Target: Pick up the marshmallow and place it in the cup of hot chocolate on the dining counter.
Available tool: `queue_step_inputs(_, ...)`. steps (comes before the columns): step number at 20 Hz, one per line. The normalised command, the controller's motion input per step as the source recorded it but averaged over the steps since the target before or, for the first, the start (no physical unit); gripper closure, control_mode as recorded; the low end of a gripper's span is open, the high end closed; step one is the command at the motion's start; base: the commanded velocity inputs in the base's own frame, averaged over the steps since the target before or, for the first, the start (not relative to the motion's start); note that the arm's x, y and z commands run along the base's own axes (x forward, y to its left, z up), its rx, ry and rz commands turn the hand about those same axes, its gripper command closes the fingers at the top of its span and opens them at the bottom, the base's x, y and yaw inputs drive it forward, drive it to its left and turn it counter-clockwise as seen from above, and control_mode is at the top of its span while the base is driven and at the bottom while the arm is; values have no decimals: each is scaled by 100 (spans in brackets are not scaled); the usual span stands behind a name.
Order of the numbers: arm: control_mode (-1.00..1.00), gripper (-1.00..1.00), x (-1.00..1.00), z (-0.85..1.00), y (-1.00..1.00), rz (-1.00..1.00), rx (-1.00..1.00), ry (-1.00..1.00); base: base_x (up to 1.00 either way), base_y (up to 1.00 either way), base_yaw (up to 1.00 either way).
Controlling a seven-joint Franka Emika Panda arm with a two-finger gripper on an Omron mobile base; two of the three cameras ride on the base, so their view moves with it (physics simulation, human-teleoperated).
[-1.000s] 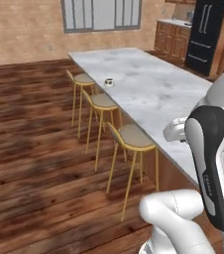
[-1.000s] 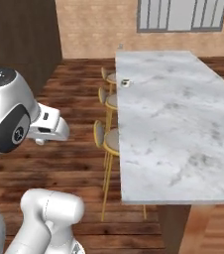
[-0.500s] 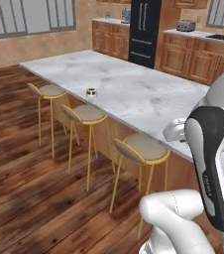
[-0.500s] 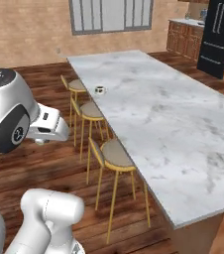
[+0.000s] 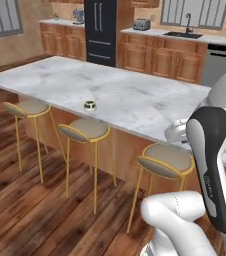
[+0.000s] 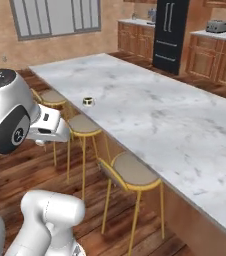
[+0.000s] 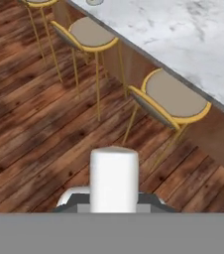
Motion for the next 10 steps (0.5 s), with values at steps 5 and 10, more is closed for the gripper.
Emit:
queue_step_inputs(5, 100, 100, 0, 0, 0, 0, 0, 0, 28, 100, -41)
queue_step_inputs(10, 100, 100, 0, 0, 0, 0, 0, 0, 18, 100, -39)
